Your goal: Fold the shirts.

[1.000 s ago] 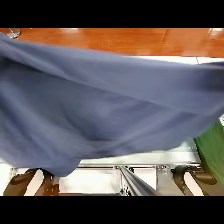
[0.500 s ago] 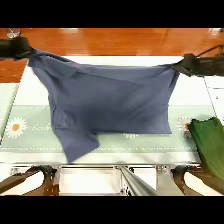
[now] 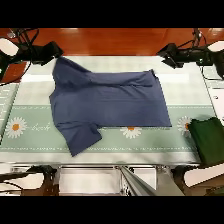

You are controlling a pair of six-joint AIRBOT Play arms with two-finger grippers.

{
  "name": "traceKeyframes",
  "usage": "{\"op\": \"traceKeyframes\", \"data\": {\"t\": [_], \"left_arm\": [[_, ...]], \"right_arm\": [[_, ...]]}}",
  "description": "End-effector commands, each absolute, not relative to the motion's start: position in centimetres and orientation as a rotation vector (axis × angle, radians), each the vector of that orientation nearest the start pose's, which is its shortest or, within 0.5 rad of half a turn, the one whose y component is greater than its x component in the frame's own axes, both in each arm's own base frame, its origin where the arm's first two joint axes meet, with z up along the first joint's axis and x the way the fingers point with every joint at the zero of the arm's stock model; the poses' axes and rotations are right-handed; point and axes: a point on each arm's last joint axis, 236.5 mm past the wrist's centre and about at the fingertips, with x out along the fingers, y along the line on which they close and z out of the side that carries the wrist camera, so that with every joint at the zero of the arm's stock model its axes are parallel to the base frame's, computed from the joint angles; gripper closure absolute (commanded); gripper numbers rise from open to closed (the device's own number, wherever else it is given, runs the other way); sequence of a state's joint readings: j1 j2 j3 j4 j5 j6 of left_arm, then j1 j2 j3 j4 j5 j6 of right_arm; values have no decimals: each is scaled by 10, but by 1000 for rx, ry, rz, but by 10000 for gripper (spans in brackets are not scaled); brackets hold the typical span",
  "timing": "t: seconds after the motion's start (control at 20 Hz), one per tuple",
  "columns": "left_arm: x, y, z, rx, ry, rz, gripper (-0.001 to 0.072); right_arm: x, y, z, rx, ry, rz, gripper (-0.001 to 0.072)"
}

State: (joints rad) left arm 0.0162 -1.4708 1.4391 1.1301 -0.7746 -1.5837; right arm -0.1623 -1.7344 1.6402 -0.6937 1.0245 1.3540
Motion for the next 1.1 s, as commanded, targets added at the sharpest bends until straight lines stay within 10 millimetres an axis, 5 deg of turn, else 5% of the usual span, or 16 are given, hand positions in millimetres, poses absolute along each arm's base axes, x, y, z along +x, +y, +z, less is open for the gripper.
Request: {"op": "traceKeyframes", "data": {"t": [0.0, 0.15, 0.3, 0.5, 0.75, 1.05], "left_arm": [[506, -52, 80, -414, 923, -141, 0], [439, -13, 41, -259, 1221, -162, 7], [373, -17, 13, -454, 1441, -290, 9], [307, -9, -35, -769, 1459, -236, 9], [265, 18, -64, -989, 1334, -24, 11], [277, -6, -86, -1029, 1252, -54, 12]], "right_arm": [[523, 34, 64, 686, 1100, 395, 80], [449, -40, 52, 552, 1327, 225, 91], [394, -79, 43, 484, 1349, 106, 91], [344, -48, 15, 710, 1189, 80, 91], [285, 5, -3, 774, 1102, 121, 91], [267, 19, -13, 805, 1122, 127, 91]]}}
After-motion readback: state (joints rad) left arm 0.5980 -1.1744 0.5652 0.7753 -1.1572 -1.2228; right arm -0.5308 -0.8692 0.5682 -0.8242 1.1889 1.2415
